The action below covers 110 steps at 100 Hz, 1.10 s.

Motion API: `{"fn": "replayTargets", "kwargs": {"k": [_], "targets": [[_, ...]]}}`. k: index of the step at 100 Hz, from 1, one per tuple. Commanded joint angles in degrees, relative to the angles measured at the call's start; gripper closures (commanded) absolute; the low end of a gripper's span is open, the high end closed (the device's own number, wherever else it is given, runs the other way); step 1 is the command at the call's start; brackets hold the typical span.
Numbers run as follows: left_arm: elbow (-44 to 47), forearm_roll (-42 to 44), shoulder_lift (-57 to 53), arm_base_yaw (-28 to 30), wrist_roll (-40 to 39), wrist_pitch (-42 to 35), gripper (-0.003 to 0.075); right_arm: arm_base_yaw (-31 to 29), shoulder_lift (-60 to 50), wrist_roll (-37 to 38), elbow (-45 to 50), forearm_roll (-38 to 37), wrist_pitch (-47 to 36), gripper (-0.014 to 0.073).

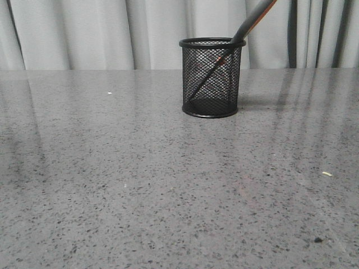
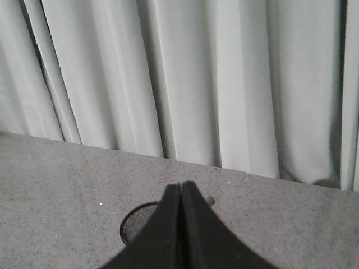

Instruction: Put scissors into bucket

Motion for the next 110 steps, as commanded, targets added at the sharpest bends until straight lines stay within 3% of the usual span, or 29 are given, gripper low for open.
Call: {"fn": "replayTargets", "kwargs": {"k": [1,23,40,110], "targets": [[7.74,-3.03,-7.52,0.1,-0.54,-10.72,0.074,-0.45,-5.63,-0.04,6.43,0.04,-8.7,0.065],[27.11,-7.63,-28.58,0.11,-0.54,-15.87,0.074,-0.45,-18.57,-0.04,21.76,0.04,-10.77,0.065],[35.66,-10.62,-39.48,0.11,-0.65,-18.98,0.074,-0.45,-24.0,-0.04,26.17,0.53,-10.86,0.065],[37.91,-11.3,-42.23,0.11,-0.65,-18.33,0.074,-0.45,-24.46,-0.04,26.2,0.53,-10.74,0.065]]}}
